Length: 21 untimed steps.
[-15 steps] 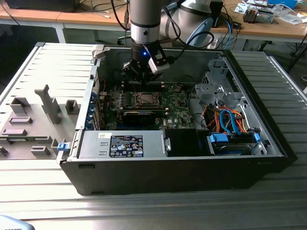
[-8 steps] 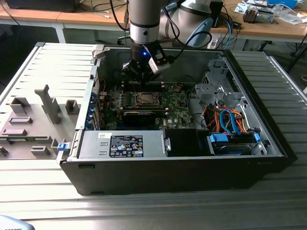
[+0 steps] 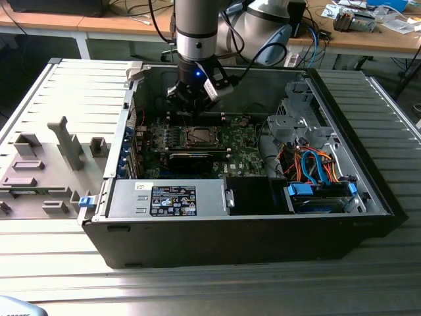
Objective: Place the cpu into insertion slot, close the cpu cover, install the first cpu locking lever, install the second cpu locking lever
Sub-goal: 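Install the first cpu locking lever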
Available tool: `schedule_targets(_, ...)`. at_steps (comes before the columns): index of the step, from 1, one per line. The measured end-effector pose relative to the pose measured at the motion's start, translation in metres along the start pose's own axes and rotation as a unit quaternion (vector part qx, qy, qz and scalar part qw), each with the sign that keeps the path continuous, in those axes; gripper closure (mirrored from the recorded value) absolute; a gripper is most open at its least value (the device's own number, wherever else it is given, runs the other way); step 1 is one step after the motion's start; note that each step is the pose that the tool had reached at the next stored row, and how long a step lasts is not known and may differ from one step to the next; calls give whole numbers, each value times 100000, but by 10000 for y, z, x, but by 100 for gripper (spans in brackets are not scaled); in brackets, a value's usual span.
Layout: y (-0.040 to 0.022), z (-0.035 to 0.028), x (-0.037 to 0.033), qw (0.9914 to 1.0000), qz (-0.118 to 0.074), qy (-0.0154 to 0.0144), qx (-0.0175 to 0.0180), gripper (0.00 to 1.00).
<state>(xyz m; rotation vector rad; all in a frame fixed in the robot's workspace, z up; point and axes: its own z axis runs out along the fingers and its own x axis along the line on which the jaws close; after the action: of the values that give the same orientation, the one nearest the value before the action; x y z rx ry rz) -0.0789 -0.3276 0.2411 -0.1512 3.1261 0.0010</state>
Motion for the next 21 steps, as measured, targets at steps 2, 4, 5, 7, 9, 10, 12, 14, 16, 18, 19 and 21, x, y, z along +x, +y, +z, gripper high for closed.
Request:
schedule_targets(2,1,0,7,99999,-384,4,-4,89)
schedule_targets(4,1,0,8,99999,-379,0,-4,89)
schedule_targets(5,1,0,8,99999,-377,1,-6,89)
schedule_targets(7,0,-1,9,99999,-378,15,44,89)
schedule_targets(9,0,-1,10,99999,-378,18,161,89)
schedule_targets(10,1,-1,10,99999,-377,16,221,89)
schedule_targets(12,1,-4,10,99999,-385,28,331,89)
schedule_targets(14,1,-8,10,99998,-386,37,478,89)
schedule_targets(16,1,-10,10,99998,-383,37,507,89)
schedule_targets(18,1,-12,10,99998,-384,43,526,89)
schedule_targets(19,1,-12,10,99998,-384,40,525,89)
schedule_targets(21,1,-13,12,99998,-382,41,540,89)
